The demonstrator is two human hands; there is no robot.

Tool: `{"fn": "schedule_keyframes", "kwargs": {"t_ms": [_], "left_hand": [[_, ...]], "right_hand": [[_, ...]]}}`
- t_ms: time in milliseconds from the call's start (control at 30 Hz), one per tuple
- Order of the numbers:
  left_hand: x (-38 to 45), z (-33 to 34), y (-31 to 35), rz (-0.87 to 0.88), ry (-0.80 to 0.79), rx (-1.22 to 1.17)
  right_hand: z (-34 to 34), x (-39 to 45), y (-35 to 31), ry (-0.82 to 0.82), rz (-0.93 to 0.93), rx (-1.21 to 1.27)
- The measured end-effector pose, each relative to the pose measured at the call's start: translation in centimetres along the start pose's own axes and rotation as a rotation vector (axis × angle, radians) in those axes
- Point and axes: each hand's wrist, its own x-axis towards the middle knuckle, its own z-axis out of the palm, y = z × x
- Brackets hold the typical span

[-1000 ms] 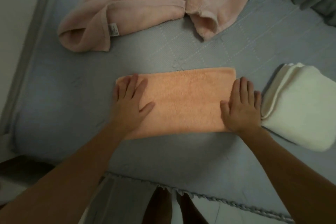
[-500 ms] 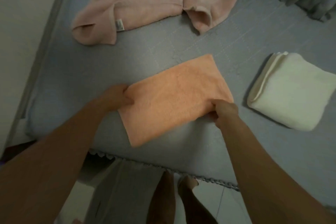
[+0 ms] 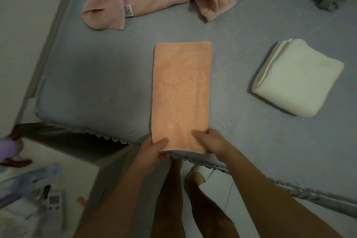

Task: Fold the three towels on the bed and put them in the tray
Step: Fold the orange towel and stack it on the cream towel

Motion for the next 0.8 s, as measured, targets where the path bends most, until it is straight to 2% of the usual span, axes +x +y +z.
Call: {"fn": "schedule_keyframes", "kwargs": {"t_ms": [100, 200, 333, 400, 467, 567, 733, 800], "left_hand": [[-1.6, -0.3, -0.7, 0.051, 0.031, 0.132], [-3.0, -1.0, -0.2, 0.181, 0.092, 0.166], [-4.0, -1.0, 2.3, 0.285, -0.113, 0.124], [-4.0, -0.9, 4.3, 0.313, -0.234, 0.108], [-3.7, -0.7, 6.8, 0.390, -0.251, 0.233], [-2.6, 0.1, 10.8, 0.525, -0.079, 0.558], [1.2, 1.5, 16.0, 0.706, 0.187, 0.896], [3.2, 2.0, 18.1, 0.739, 0.226, 0.909]], "right_hand": [[0.4, -2.7, 3.4, -0.046, 0.056, 0.155], [-1.3, -4.7, 3.6, -0.022, -0.007, 0.266], [-4.0, -6.6, 0.1, 0.051, -0.177, 0.373], [-5.4, -7.0, -2.4, 0.020, -0.307, 0.353], [-6.5, -6.8, -4.8, -0.055, -0.414, 0.343], [-7.3, -5.8, -7.8, -0.116, -0.500, 0.242], [-7.7, -2.9, -11.8, 0.149, -0.570, -0.230], [-8.1, -1.2, -13.9, 0.275, -0.582, -0.267]]}}
